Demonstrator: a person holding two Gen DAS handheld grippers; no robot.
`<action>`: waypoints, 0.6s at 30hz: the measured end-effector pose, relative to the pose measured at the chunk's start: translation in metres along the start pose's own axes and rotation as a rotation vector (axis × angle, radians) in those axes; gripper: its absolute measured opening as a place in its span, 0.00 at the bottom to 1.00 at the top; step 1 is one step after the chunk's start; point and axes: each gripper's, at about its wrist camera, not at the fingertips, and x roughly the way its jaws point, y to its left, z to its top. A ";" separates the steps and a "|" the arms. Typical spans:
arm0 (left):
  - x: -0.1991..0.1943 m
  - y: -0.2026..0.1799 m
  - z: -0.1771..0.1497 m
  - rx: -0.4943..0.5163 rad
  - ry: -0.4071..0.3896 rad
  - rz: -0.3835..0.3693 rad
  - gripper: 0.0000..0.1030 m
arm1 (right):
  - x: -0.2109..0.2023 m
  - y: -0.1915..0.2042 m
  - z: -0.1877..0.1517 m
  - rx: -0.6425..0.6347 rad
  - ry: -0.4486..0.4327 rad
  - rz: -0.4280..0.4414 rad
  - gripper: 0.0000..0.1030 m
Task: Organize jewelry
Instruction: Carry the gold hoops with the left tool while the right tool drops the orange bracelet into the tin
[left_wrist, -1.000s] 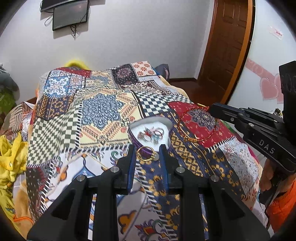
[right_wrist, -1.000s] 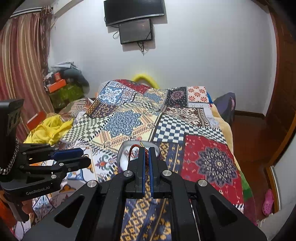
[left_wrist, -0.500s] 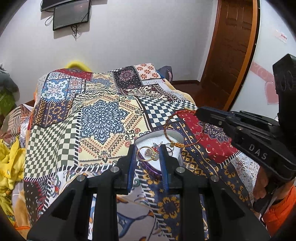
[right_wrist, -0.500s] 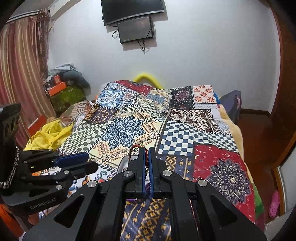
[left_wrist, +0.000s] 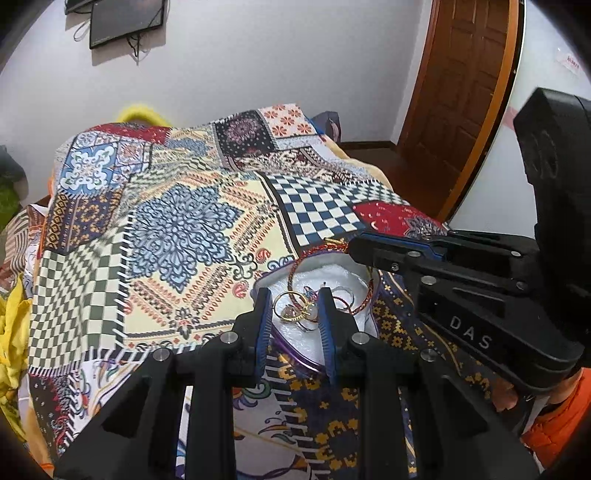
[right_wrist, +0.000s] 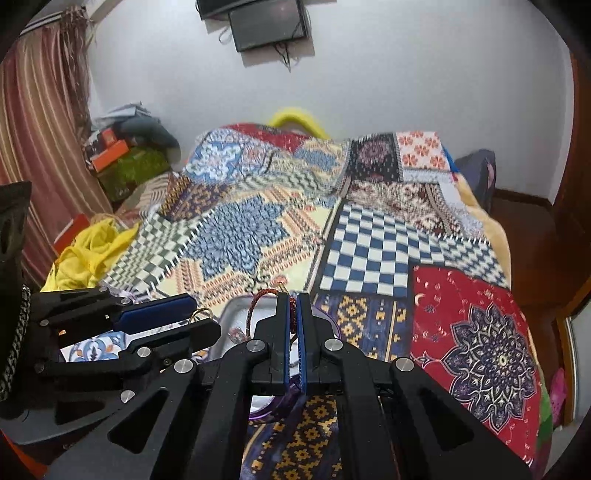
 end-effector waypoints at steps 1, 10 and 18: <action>0.003 0.000 0.000 0.000 0.011 -0.004 0.23 | 0.003 -0.002 0.000 0.007 0.016 0.000 0.03; 0.015 -0.006 -0.003 0.032 0.053 -0.006 0.23 | 0.014 -0.012 -0.004 0.014 0.090 0.009 0.03; 0.016 -0.008 -0.005 0.046 0.070 -0.002 0.23 | 0.017 -0.014 -0.005 0.021 0.125 0.022 0.03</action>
